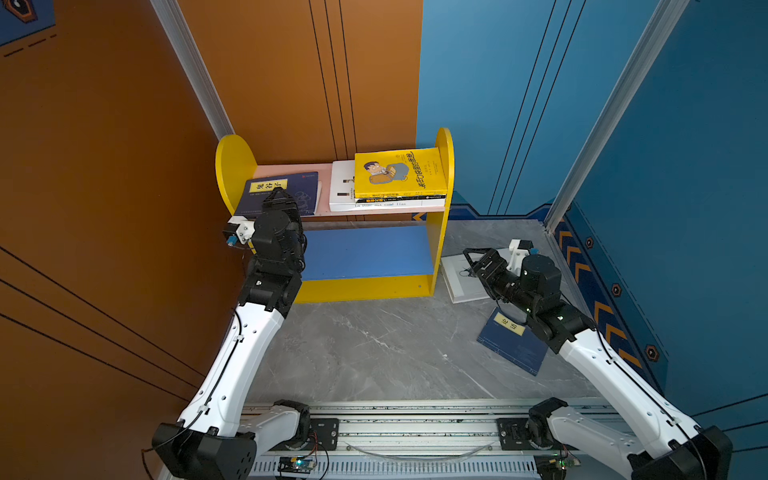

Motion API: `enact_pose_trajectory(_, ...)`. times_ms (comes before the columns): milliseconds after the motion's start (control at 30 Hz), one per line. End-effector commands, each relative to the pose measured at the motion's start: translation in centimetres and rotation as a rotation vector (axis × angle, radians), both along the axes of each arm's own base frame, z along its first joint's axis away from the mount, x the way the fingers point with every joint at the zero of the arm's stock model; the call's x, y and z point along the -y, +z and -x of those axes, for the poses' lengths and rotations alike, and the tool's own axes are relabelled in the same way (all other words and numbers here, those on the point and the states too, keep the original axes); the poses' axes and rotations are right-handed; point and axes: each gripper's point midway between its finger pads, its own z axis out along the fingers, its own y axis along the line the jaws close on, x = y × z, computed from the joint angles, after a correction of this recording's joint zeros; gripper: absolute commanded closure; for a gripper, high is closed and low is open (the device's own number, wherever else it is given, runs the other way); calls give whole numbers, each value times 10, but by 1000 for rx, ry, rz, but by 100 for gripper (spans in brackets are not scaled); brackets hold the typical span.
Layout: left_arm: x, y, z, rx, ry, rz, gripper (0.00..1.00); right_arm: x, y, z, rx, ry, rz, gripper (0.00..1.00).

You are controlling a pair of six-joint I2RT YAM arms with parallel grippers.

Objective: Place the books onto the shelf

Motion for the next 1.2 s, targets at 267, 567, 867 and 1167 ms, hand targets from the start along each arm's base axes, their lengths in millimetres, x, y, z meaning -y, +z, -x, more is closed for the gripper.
enact_pose_trajectory(267,7,-8,14,-108,-79,-46,4,8,2,5,17,-20,22,0)
enact_pose_trajectory(567,15,-16,22,-194,-185,-84,2,17,0,11,23,-39,25,0)
enact_pose_trajectory(867,13,4,76,-275,-249,-276,2,33,-4,19,32,-91,43,0)
enact_pose_trajectory(1167,3,14,131,-421,-287,-567,1,54,-16,24,28,-158,49,0)
